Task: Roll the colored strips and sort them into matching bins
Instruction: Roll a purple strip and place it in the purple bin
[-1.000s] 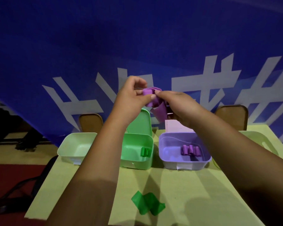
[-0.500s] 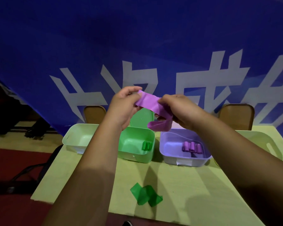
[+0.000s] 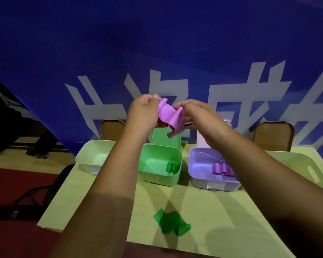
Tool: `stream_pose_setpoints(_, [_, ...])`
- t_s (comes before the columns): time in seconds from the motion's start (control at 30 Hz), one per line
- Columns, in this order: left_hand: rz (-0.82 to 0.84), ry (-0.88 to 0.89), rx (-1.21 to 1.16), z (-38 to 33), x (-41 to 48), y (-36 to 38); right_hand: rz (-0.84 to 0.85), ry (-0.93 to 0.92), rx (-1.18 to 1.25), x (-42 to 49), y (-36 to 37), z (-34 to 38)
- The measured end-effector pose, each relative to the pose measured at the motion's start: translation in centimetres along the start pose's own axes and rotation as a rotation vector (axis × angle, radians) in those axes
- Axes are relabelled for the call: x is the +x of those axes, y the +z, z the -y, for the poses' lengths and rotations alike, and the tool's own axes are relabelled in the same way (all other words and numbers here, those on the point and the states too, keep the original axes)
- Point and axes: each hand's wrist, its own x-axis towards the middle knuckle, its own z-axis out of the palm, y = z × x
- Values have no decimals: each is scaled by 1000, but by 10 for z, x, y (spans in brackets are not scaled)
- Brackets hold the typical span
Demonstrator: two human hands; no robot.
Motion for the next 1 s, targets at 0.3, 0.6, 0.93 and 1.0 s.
stream_pose_setpoints(0.3, [64, 42, 65, 4, -3, -22, -99, -93, -64, -11, 35, 21])
stream_pose_setpoints(0.6, [231, -91, -166, 15, 2, -55, -268, -74, -74, -4, 73, 27])
stream_pose_setpoints(0.93, [543, -122, -488, 34, 19, -95, -383, -96, 15, -2, 95, 44])
stream_pose_setpoints(1.0, [559, -120, -481, 36, 23, -100, -380, -95, 20, -1, 101, 47])
